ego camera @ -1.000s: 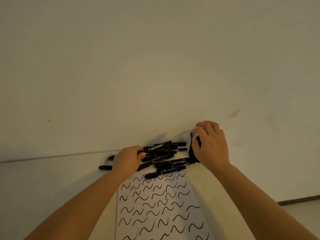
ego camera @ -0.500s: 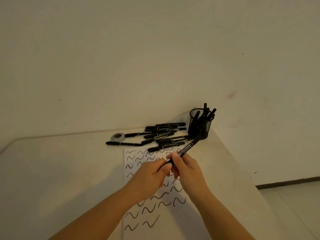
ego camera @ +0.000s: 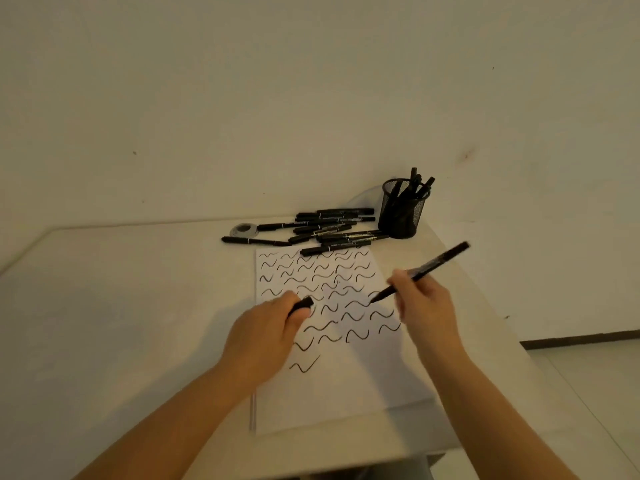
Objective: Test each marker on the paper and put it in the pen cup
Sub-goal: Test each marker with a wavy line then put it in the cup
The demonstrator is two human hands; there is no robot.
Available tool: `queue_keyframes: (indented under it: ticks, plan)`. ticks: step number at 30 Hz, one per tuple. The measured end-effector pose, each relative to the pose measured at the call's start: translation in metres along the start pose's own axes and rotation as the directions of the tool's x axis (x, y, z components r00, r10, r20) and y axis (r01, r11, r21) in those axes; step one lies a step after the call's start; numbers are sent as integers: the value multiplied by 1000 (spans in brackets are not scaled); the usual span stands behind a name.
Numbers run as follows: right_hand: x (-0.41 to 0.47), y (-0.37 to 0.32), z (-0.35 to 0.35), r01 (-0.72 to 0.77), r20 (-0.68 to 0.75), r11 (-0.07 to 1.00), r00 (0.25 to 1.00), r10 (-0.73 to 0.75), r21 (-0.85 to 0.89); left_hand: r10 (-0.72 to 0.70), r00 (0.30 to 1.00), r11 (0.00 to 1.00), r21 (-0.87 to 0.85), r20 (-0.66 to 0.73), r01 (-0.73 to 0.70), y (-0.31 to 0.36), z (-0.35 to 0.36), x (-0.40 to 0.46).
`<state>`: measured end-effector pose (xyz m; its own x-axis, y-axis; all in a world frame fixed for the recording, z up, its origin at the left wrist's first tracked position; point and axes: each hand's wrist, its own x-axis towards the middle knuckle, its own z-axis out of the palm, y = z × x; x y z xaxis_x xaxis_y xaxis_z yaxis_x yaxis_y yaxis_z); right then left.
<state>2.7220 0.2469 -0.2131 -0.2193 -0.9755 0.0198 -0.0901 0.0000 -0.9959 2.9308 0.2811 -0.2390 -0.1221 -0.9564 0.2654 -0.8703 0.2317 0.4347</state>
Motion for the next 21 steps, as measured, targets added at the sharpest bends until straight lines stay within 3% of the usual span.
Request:
queue_keyframes:
  ticks: [3,5,11,17,21]
  plan:
    - [-27,9,10,63,268,998,962,-58,-12,8,999,998,-64,33,-6,-3,5,5]
    - [-37,17,10,109,349,994,932,-103,1,-8,998,995,-97,69,15,-8,11,4]
    - [-46,33,6,191,312,979,937,-160,-70,-33,999,973,-226,38,41,-18,9,0]
    - [-50,31,8,264,437,954,882,-179,-142,-49,998,974,-220,44,58,-14,7,1]
    - [-48,33,10,290,395,936,898,-193,-201,-63,997,969,-238,47,73,-14,8,1]
